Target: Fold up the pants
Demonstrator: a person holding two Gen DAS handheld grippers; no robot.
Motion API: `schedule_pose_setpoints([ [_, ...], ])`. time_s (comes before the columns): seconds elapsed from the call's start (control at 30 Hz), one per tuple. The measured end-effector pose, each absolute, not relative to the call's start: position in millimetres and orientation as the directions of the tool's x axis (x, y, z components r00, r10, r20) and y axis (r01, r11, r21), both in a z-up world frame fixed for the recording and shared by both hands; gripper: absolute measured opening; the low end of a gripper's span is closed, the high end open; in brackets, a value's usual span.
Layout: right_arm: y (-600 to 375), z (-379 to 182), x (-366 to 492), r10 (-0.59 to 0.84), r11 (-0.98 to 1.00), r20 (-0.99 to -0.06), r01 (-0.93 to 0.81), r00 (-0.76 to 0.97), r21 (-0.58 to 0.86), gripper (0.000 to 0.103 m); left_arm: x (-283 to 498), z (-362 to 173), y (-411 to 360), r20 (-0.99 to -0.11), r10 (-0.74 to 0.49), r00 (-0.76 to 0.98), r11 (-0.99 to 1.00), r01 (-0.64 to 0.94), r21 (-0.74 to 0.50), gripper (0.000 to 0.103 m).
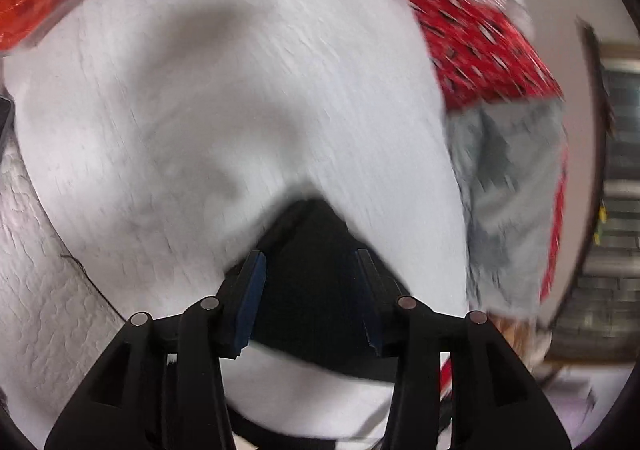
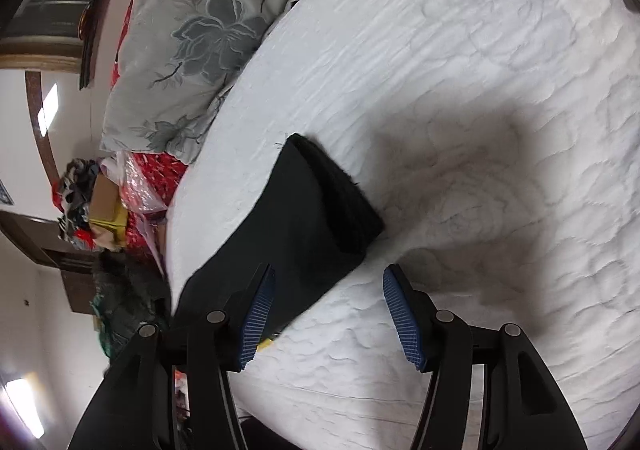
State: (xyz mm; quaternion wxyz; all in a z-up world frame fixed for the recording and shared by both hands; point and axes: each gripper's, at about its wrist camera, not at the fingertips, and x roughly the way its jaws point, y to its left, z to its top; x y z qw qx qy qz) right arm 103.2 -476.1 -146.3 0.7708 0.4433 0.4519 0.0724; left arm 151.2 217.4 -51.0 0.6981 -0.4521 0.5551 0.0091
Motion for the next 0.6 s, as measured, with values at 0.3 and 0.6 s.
schedule_pose_setpoints([
  [0.3,-465,-148,98,0.526,0.556,-0.603,0.293,0.600,0.778,0.066,100,-64,139,-0.750,-0.554,0.361,0.671,-0.341,-0.659,0.057],
  [0.6,-467,-158,89,0.519,0.480,-0.552,0.312,0.652,0.820,0.069,130,-102,139,-0.829,-0.451,0.332,0.703,-0.440,-0.559,0.057],
])
